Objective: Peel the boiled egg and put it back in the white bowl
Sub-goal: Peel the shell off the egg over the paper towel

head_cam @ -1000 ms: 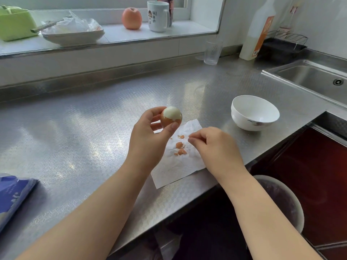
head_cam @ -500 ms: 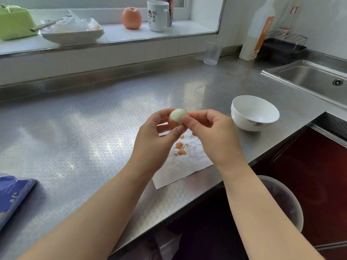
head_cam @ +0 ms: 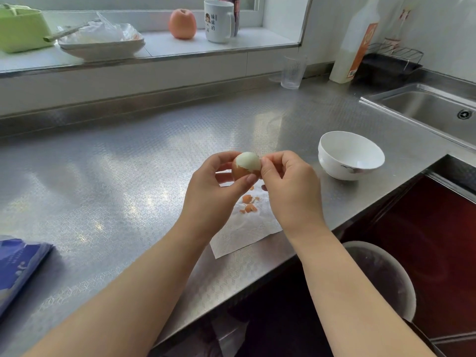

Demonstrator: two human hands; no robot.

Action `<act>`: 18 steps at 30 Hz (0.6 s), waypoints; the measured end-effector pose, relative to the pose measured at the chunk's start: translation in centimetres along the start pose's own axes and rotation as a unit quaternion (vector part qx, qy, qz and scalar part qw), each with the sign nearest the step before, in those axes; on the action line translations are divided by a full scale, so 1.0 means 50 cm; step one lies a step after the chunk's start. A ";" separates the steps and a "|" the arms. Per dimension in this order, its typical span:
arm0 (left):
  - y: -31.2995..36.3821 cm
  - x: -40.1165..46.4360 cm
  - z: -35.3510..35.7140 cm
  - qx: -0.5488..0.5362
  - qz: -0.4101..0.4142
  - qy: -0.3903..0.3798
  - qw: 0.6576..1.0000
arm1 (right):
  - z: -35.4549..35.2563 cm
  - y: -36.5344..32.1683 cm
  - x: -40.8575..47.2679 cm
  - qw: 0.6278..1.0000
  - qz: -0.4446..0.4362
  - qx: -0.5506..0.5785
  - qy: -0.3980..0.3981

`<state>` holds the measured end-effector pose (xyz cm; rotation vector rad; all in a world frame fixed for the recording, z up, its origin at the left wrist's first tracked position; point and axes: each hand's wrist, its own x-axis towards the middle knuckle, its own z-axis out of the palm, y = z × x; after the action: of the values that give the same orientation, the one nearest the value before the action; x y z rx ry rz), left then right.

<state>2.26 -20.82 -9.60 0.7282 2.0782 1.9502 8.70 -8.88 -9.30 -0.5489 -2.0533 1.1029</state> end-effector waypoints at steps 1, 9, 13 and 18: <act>-0.001 0.000 0.000 -0.006 -0.005 -0.002 1.000 | 0.000 0.000 0.000 1.000 -0.002 0.003 0.000; -0.002 0.006 -0.005 -0.057 -0.047 0.000 0.997 | -0.013 0.007 -0.010 0.998 0.016 0.055 -0.011; -0.007 0.011 -0.007 -0.069 -0.051 0.009 0.996 | -0.021 0.032 -0.021 0.998 0.050 0.009 -0.046; -0.011 0.010 -0.007 -0.087 -0.045 0.008 0.995 | -0.022 0.045 -0.031 0.996 0.059 -0.027 -0.063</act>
<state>1.53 -20.90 -10.00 0.5742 1.8843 2.0602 10.62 -8.10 -11.42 -0.6493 -2.1890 1.1810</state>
